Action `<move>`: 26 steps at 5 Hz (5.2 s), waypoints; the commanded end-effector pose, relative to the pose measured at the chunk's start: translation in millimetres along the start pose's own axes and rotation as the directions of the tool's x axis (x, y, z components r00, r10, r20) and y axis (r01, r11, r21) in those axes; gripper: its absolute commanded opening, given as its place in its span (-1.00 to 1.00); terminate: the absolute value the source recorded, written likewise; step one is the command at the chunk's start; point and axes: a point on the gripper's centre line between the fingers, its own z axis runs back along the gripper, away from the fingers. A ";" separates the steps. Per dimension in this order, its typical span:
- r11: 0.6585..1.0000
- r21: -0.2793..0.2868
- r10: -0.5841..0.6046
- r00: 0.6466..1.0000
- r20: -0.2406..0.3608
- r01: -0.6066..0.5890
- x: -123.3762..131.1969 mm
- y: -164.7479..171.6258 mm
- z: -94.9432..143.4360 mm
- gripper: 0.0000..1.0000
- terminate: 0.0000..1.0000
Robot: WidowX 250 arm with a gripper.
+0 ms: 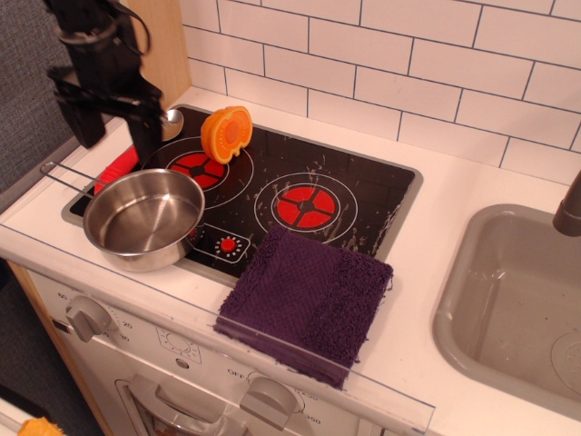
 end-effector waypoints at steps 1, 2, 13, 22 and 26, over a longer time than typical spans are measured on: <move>0.996 0.057 0.072 0.996 0.058 -0.076 17.5 24.4 10.6 1.00 -1.00; 0.997 0.054 0.062 0.998 0.021 -0.063 20.0 10.4 -8.1 1.00 -1.00; 0.994 -0.010 -0.102 0.962 0.252 0.108 36.4 -83.1 81.7 -1.00 -1.00; 0.976 -0.068 -0.202 0.977 0.062 0.206 33.7 -210.0 -4.4 1.00 -1.00; 0.963 -0.096 -0.253 0.967 -0.019 0.250 5.0 -209.7 24.7 1.00 -1.00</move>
